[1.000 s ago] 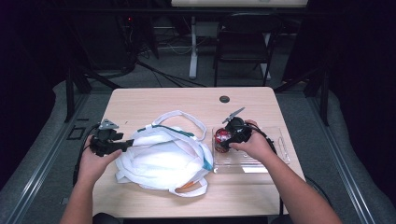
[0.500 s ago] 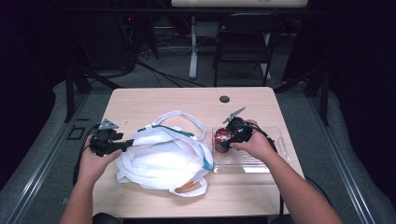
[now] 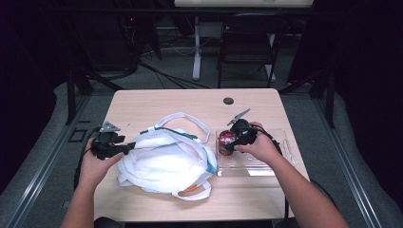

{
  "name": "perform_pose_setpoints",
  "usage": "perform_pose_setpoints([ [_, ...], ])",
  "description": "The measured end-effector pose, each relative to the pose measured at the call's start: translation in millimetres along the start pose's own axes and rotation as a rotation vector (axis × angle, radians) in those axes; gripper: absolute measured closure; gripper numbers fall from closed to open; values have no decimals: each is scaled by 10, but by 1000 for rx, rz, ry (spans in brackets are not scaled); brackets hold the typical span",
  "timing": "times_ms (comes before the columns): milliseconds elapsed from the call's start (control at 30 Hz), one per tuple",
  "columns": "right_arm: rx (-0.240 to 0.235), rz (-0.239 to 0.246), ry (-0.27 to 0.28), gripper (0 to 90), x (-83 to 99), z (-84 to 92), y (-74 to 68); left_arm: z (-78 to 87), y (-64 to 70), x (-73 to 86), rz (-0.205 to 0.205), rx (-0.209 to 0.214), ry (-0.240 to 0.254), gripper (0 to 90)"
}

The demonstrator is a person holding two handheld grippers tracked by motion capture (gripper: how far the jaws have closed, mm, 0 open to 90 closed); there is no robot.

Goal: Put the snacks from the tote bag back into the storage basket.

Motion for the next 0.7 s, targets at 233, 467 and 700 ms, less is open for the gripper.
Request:
perform_pose_setpoints([
  [233,2,-7,-2,270,-1,6,-1,-5,9,-1,2,1,-1,461],
  [467,4,-25,18,279,-13,59,-9,-3,3,-2,1,1,1,461],
  [700,11,-29,17,290,-22,125,-45,0,9,-4,2,5,1,460],
])
Point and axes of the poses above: each handheld gripper's, and its own axes: z roughly backward along the jaws, x roughly out of its underside, y roughly to its right, the point moved 8 cm from there along -z, roughly forward along the jaws
